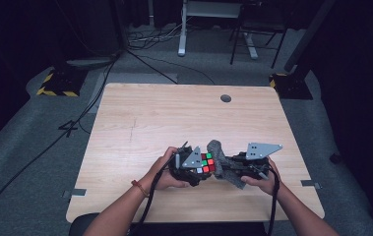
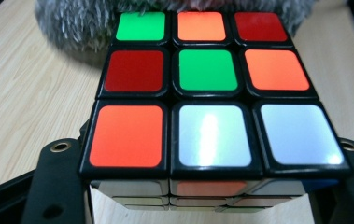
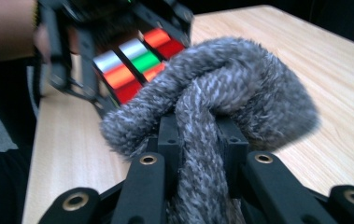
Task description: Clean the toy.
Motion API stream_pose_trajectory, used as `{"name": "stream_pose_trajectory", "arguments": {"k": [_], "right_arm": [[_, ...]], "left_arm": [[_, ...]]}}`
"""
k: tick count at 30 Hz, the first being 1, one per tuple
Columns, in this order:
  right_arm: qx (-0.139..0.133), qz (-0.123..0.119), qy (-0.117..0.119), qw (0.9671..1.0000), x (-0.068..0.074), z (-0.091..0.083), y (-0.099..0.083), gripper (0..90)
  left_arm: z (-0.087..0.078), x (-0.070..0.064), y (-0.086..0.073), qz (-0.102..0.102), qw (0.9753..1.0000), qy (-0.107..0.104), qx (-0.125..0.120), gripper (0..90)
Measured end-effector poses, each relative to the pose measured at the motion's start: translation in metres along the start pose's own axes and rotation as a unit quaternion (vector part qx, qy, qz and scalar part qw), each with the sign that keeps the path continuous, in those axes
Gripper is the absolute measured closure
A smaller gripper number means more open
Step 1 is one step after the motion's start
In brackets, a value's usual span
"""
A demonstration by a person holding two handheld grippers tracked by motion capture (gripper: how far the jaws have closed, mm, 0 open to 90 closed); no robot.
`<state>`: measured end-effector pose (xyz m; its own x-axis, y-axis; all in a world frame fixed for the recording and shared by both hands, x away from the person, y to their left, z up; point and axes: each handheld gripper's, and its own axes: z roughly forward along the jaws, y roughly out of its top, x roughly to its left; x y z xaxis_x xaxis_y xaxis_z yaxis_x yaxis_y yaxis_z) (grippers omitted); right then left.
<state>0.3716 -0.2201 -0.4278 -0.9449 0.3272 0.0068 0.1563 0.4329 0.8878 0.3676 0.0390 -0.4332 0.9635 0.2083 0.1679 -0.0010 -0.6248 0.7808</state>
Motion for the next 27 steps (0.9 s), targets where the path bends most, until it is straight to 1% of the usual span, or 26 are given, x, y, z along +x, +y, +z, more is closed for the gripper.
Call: {"name": "stream_pose_trajectory", "arguments": {"k": [1, 3, 5, 8, 11, 13, 15, 17, 19, 20, 21, 22, 23, 24, 25, 26, 27], "right_arm": [[0.008, 0.001, -0.004, 1.0, -0.001, 0.002, -0.001, 76.2], [0.018, 0.007, -0.002, 0.9998, -0.002, 0.006, -0.004, 76.2], [0.033, 0.003, -0.001, 0.9994, -0.001, 0.011, -0.006, 76.2], [0.044, 0.004, 0.003, 0.999, -0.001, 0.013, -0.007, 76.2], [0.057, 0.006, 0.015, 0.9982, -0.001, 0.016, -0.01, 76.2], [0.059, 0.008, 0.021, 0.998, 0.0, 0.016, -0.011, 76.2], [0.05, 0.006, 0.021, 0.9985, -0.001, 0.015, -0.011, 76.2], [0.027, 0.001, 0.023, 0.9994, 0.001, 0.01, -0.008, 76.2], [0.002, -0.006, 0.024, 0.9997, 0.004, 0.003, -0.003, 76.2], [-0.008, -0.009, 0.02, 0.9997, 0.005, 0.0, -0.001, 76.2], [-0.015, -0.012, 0.017, 0.9997, 0.005, -0.003, 0.0, 76.2], [-0.03, -0.013, 0.014, 0.9994, 0.006, -0.006, 0.002, 76.2], [-0.036, -0.011, 0.014, 0.9992, 0.005, -0.007, 0.003, 76.1], [-0.038, -0.011, 0.008, 0.9992, 0.005, -0.008, 0.004, 76.1], [-0.035, -0.012, -0.001, 0.9993, 0.005, -0.008, 0.004, 76.0], [-0.03, -0.012, -0.004, 0.9995, 0.004, -0.007, 0.003, 76.0], [-0.027, -0.01, -0.009, 0.9996, 0.003, -0.007, 0.002, 76.1]], "left_arm": [[-0.002, 0.0, 0.002, -0.002, 1.0, 0.0, -0.008, 33.1], [-0.003, -0.001, 0.004, 0.005, 0.9999, 0.003, -0.01, 33.1], [-0.004, -0.001, 0.004, 0.005, 0.9999, 0.002, -0.009, 33.1], [-0.005, 0.001, 0.003, -0.006, 0.9999, 0.002, -0.015, 33.1], [-0.008, 0.004, 0.003, -0.013, 0.9996, 0.002, -0.024, 33.2], [-0.009, 0.005, 0.003, -0.013, 0.9997, 0.003, -0.021, 33.2], [-0.007, 0.006, 0.002, -0.009, 0.9999, 0.007, -0.009, 33.2], [-0.004, 0.007, -0.001, -0.015, 0.9999, 0.007, 0.001, 33.2], [0.0, 0.007, -0.004, -0.021, 0.9997, -0.001, 0.009, 33.2], [0.002, 0.007, -0.004, -0.02, 0.9997, -0.002, 0.012, 33.2], [0.006, 0.005, -0.004, -0.016, 0.9997, -0.006, 0.018, 33.2], [0.008, 0.003, -0.004, -0.012, 0.9996, -0.014, 0.02, 33.2], [0.01, 0.0, -0.002, -0.007, 0.9995, -0.023, 0.022, 33.2], [0.012, -0.004, 0.0, 0.001, 0.9993, -0.032, 0.021, 33.2], [0.014, -0.007, 0.002, 0.006, 0.9992, -0.033, 0.023, 33.2], [0.015, -0.009, 0.003, 0.012, 0.9992, -0.026, 0.027, 33.2], [0.014, -0.009, 0.003, 0.011, 0.9993, -0.025, 0.026, 33.2]]}}
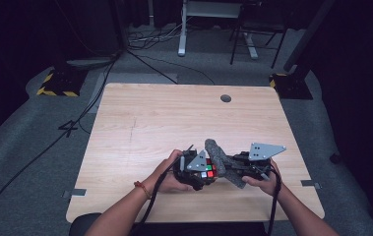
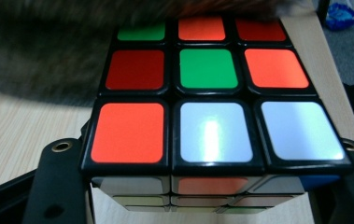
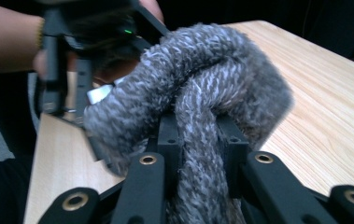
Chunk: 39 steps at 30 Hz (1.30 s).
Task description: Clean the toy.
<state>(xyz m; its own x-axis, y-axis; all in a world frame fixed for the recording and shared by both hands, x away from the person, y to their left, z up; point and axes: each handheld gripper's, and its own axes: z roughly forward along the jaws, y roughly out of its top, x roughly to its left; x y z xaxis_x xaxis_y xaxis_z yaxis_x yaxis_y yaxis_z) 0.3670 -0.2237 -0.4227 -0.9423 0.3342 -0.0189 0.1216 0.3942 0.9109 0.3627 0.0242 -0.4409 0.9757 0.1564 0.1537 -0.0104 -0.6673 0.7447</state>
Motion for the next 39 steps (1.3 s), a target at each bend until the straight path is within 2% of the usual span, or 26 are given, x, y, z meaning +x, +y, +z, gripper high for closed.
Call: {"name": "stream_pose_trajectory", "arguments": {"k": [2, 4, 6, 7, 10, 14, 15, 20, 24, 27, 29, 30, 32, 34, 37, 39], "right_arm": [[0.008, 0.005, -0.013, 0.9999, -0.002, 0.0, -0.001, 76.0], [0.014, 0.008, -0.021, 0.9996, -0.003, 0.0, -0.002, 76.1], [0.021, 0.01, -0.018, 0.9996, -0.003, 0.003, -0.003, 76.0], [0.026, 0.01, -0.016, 0.9995, -0.002, 0.005, -0.004, 76.1], [0.043, 0.008, -0.009, 0.999, 0.0, 0.011, -0.006, 76.1], [0.058, 0.006, 0.002, 0.9983, 0.002, 0.014, -0.008, 76.1], [0.06, 0.005, 0.003, 0.9982, 0.002, 0.015, -0.009, 76.0], [0.072, 0.0, 0.022, 0.9971, 0.003, 0.017, -0.009, 76.0], [0.069, -0.002, 0.029, 0.9972, 0.004, 0.017, -0.008, 75.9], [0.046, -0.009, 0.032, 0.9984, 0.005, 0.011, -0.005, 75.9], [0.026, -0.012, 0.033, 0.999, 0.005, 0.005, -0.002, 75.8], [0.019, -0.013, 0.023, 0.9995, 0.005, 0.003, -0.001, 75.8], [0.016, -0.014, 0.016, 0.9997, 0.004, 0.003, -0.001, 75.8], [0.012, -0.005, 0.008, 0.9999, 0.002, 0.002, -0.003, 75.8], [0.013, 0.006, -0.002, 0.9999, -0.001, 0.001, -0.004, 75.7], [0.025, 0.012, -0.013, 0.9995, -0.003, 0.004, -0.006, 75.6]], "left_arm": [[-0.004, 0.002, 0.0, -0.008, 0.9998, -0.012, -0.017, 33.3], [-0.009, 0.001, 0.003, -0.004, 0.9996, -0.004, -0.028, 33.3], [-0.014, 0.001, 0.004, -0.011, 0.999, -0.007, -0.044, 33.3], [-0.016, 0.001, 0.005, -0.002, 0.9991, 0.001, -0.043, 33.3], [-0.019, 0.002, 0.004, -0.007, 0.9989, 0.002, -0.047, 33.3], [-0.019, 0.005, 0.002, -0.006, 0.9993, 0.007, -0.038, 33.2], [-0.019, 0.007, 0.0, -0.008, 0.9993, 0.016, -0.034, 33.2], [-0.021, 0.015, -0.005, -0.025, 0.9988, 0.022, -0.034, 33.2], [-0.02, 0.017, -0.007, -0.029, 0.9988, 0.024, -0.033, 33.2], [-0.016, 0.02, -0.01, -0.039, 0.9989, 0.015, -0.024, 33.2], [-0.01, 0.016, -0.011, -0.03, 0.9995, 0.003, -0.011, 33.2], [-0.007, 0.014, -0.01, -0.024, 0.9997, -0.002, -0.007, 33.2], [-0.001, 0.008, -0.006, -0.013, 0.9998, -0.014, -0.004, 33.2], [0.0, 0.003, -0.002, -0.007, 0.9999, -0.01, -0.001, 33.1], [-0.006, 0.004, -0.001, -0.013, 0.9997, -0.013, -0.018, 33.2], [-0.011, 0.004, 0.0, -0.014, 0.9993, -0.012, -0.033, 33.2]]}}
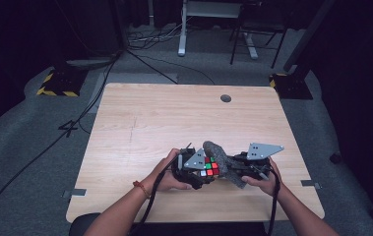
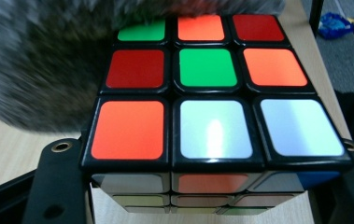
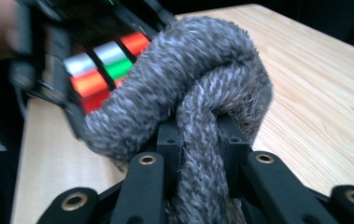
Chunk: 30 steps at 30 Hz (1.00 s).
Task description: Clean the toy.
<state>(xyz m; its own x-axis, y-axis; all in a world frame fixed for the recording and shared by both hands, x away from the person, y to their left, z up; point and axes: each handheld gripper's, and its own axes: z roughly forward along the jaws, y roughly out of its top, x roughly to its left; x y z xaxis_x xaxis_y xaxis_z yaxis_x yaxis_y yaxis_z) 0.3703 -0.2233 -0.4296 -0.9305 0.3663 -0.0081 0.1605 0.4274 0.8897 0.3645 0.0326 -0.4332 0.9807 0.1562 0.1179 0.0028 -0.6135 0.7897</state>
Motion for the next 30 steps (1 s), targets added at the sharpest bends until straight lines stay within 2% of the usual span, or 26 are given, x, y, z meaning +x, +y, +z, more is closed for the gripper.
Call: {"name": "stream_pose_trajectory", "arguments": {"k": [2, 4, 6, 8, 12, 15, 16, 18, 20, 23, 25, 27, 30], "right_arm": [[0.019, 0.003, 0.001, 0.9998, 0.0, 0.006, -0.003, 75.7], [0.029, 0.002, 0.007, 0.9996, 0.001, 0.01, -0.004, 75.7], [0.035, 0.0, 0.016, 0.9993, 0.002, 0.013, -0.005, 75.7], [0.033, 0.001, 0.031, 0.999, 0.002, 0.014, -0.006, 75.6], [0.034, 0.006, 0.054, 0.9979, 0.002, 0.017, -0.008, 75.6], [0.038, -0.007, 0.054, 0.9978, 0.007, 0.019, -0.006, 75.5], [0.037, -0.01, 0.053, 0.9978, 0.007, 0.018, -0.006, 75.5], [0.018, -0.018, 0.05, 0.9984, 0.01, 0.013, -0.003, 75.6], [0.01, -0.022, 0.038, 0.999, 0.01, 0.009, 0.001, 75.6], [-0.003, -0.022, 0.019, 0.9996, 0.009, 0.003, 0.003, 75.5], [-0.003, -0.018, 0.004, 0.9998, 0.007, 0.002, 0.003, 75.5], [-0.004, -0.011, 0.005, 0.9999, 0.004, 0.001, 0.001, 75.5], [-0.01, -0.015, 0.009, 0.9998, 0.005, 0.0, 0.001, 75.6]], "left_arm": [[-0.005, -0.001, 0.002, -0.005, 0.9998, 0.002, -0.017, 33.2], [-0.01, -0.001, 0.004, 0.004, 0.9998, 0.006, -0.018, 33.2], [-0.013, 0.001, 0.003, 0.002, 0.9997, 0.01, -0.022, 33.2], [-0.016, 0.002, 0.003, 0.004, 0.9995, 0.021, -0.023, 33.1], [-0.021, 0.007, 0.001, -0.009, 0.9989, 0.034, -0.031, 33.1], [-0.021, 0.01, -0.001, -0.007, 0.9988, 0.043, -0.021, 33.2], [-0.018, 0.011, -0.005, -0.003, 0.9985, 0.055, -0.001, 33.2], [-0.013, 0.012, -0.009, -0.011, 0.9988, 0.048, 0.005, 33.2], [-0.009, 0.009, -0.009, -0.002, 0.999, 0.041, 0.017, 33.2], [-0.004, 0.001, -0.004, 0.004, 0.9998, 0.019, 0.008, 33.2], [-0.002, -0.003, -0.001, 0.012, 0.9998, 0.013, 0.009, 33.1], [0.001, -0.005, 0.0, 0.009, 0.9998, 0.013, 0.008, 32.9], [0.003, -0.005, -0.001, 0.002, 0.9999, 0.006, 0.01, 32.2]]}}
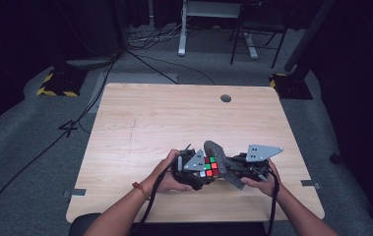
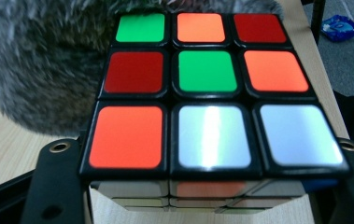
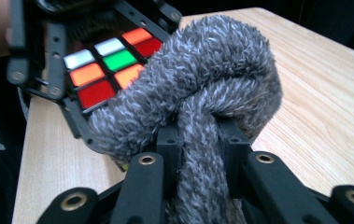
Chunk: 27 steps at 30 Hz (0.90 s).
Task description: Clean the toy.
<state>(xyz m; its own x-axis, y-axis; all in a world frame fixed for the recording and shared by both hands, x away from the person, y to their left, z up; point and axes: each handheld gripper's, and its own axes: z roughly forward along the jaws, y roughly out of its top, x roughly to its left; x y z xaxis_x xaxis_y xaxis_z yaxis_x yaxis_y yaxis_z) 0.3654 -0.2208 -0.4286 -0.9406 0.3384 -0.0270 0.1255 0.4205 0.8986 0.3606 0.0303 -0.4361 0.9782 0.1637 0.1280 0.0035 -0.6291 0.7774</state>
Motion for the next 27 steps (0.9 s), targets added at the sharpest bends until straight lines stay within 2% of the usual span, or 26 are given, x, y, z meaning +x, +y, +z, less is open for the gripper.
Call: {"name": "stream_pose_trajectory", "arguments": {"k": [3, 7, 8, 9, 10, 11, 12, 13, 15, 17, 22, 27], "right_arm": [[-0.003, -0.008, 0.002, 1.0, 0.001, -0.001, 0.001, 75.7], [-0.011, -0.011, 0.006, 0.9999, 0.002, -0.003, 0.001, 75.8], [-0.014, -0.01, 0.01, 0.9998, 0.002, -0.003, 0.001, 75.7], [-0.02, -0.01, 0.024, 0.9995, 0.002, -0.003, 0.001, 75.8], [-0.023, -0.011, 0.031, 0.9992, 0.004, -0.003, 0.002, 75.8], [-0.014, -0.019, 0.027, 0.9993, 0.007, -0.001, 0.003, 75.8], [-0.005, -0.027, 0.025, 0.9993, 0.009, 0.001, 0.004, 75.9], [0.001, -0.029, 0.021, 0.9993, 0.011, 0.003, 0.004, 75.9], [0.001, -0.023, 0.018, 0.9996, 0.009, 0.004, 0.003, 75.9], [-0.004, -0.017, 0.018, 0.9997, 0.008, 0.003, 0.003, 75.9], [0.005, -0.026, 0.004, 0.9996, 0.011, 0.004, 0.007, 75.9], [0.019, -0.015, -0.002, 0.9997, 0.006, 0.005, 0.004, 75.9]], "left_arm": [[0.002, 0.0, -0.001, -0.002, 1.0, -0.007, 0.002, 32.0], [0.005, 0.003, -0.003, -0.015, 0.9997, -0.012, 0.012, 31.1], [0.007, 0.003, -0.003, -0.02, 0.9996, -0.013, 0.015, 31.0], [0.009, 0.003, -0.003, -0.02, 0.9994, -0.013, 0.024, 32.2], [0.012, 0.002, -0.004, -0.016, 0.9993, -0.019, 0.028, 32.4], [0.014, 0.0, -0.004, -0.008, 0.9991, -0.021, 0.035, 32.6], [0.016, -0.002, -0.004, 0.007, 0.9987, -0.01, 0.049, 33.0], [0.017, -0.002, -0.004, 0.005, 0.9985, -0.008, 0.054, 33.2], [0.017, 0.0, -0.004, -0.001, 0.9988, -0.008, 0.049, 33.2], [0.016, 0.0, -0.002, 0.002, 0.9988, -0.002, 0.05, 33.2], [0.017, 0.001, -0.001, 0.005, 0.9985, 0.004, 0.054, 33.2], [0.006, 0.005, 0.001, -0.003, 0.9994, 0.013, 0.031, 33.4]]}}
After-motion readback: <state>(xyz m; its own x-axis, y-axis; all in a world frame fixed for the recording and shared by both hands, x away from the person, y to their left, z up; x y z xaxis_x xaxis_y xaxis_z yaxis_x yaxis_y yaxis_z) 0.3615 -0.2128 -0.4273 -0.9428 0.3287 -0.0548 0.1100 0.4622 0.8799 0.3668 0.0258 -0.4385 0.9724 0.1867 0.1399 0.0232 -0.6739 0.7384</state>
